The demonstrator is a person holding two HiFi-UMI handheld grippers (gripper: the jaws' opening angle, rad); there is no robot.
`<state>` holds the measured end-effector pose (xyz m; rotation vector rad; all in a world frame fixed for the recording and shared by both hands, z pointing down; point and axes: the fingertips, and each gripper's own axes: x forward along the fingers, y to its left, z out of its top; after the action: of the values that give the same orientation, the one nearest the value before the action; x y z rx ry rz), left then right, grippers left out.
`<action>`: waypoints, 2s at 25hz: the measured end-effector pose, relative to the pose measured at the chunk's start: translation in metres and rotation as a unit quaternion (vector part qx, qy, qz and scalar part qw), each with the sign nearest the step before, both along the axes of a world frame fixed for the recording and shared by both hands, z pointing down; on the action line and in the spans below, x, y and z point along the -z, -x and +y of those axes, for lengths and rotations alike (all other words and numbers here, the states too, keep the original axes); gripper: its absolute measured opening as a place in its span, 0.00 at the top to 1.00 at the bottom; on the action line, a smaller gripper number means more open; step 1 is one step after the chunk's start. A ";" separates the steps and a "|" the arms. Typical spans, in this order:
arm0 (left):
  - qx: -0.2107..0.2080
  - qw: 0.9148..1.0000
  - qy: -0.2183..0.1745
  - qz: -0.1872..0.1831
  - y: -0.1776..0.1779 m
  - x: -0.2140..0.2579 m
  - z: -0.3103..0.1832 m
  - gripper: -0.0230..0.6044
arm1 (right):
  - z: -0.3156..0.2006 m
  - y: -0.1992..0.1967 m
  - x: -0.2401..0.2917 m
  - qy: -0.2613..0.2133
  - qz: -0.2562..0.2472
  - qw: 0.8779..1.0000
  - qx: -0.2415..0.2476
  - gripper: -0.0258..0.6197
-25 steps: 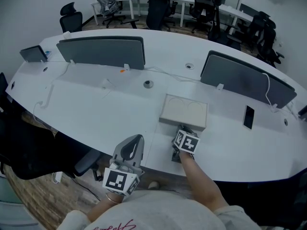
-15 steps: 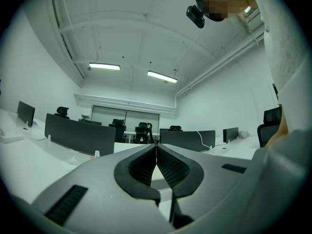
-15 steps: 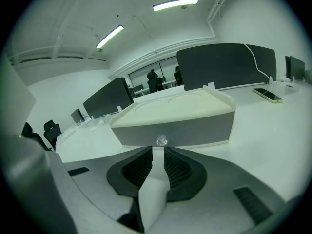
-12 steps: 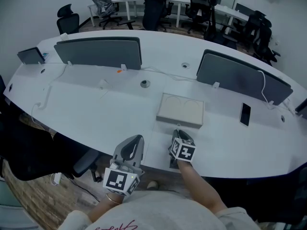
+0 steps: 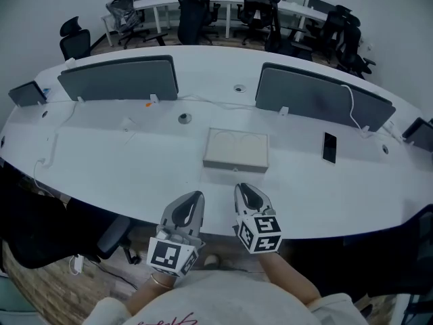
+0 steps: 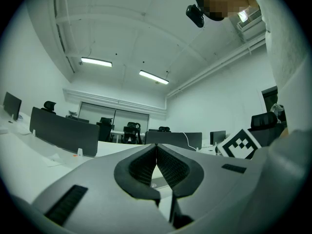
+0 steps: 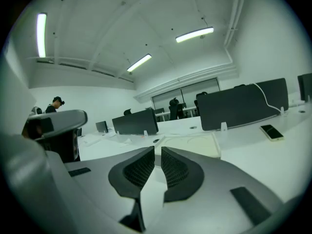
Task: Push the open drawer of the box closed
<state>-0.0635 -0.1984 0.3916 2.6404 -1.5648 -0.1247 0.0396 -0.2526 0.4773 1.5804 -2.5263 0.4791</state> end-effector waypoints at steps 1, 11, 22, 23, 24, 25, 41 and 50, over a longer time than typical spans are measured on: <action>-0.004 1.000 0.000 0.000 -0.003 0.000 0.000 0.95 | 0.005 -0.001 0.010 -0.013 0.002 1.000 0.005 0.88; -0.045 0.999 -0.018 0.001 -0.031 0.004 0.005 0.95 | 0.046 -0.015 0.092 -0.122 -0.008 0.992 0.022 0.91; -0.061 0.998 -0.014 0.004 -0.048 0.011 0.005 0.95 | 0.064 -0.032 0.114 -0.175 -0.029 0.984 0.020 0.93; -0.062 0.998 -0.014 0.004 -0.048 0.011 0.005 0.95 | 0.064 -0.035 0.115 -0.176 -0.026 0.984 0.016 0.93; -0.062 0.998 -0.015 0.003 -0.049 0.012 0.006 0.95 | 0.065 -0.037 0.115 -0.178 -0.023 0.984 0.013 0.93; -0.063 0.998 -0.015 0.003 -0.049 0.012 0.006 0.95 | 0.065 -0.039 0.116 -0.179 -0.020 0.984 0.012 0.93; -0.064 0.998 -0.026 -0.002 -0.047 0.008 0.012 0.95 | 0.076 -0.031 0.110 -0.186 -0.016 0.982 0.029 0.93; -0.061 0.998 -0.025 0.001 -0.047 0.010 0.012 0.95 | 0.076 -0.036 0.106 -0.180 -0.021 0.983 0.023 0.93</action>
<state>-0.0164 -0.1862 0.3818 2.7650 -1.4132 -0.1602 0.0759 -0.1771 0.3711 1.6270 -2.7974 0.0491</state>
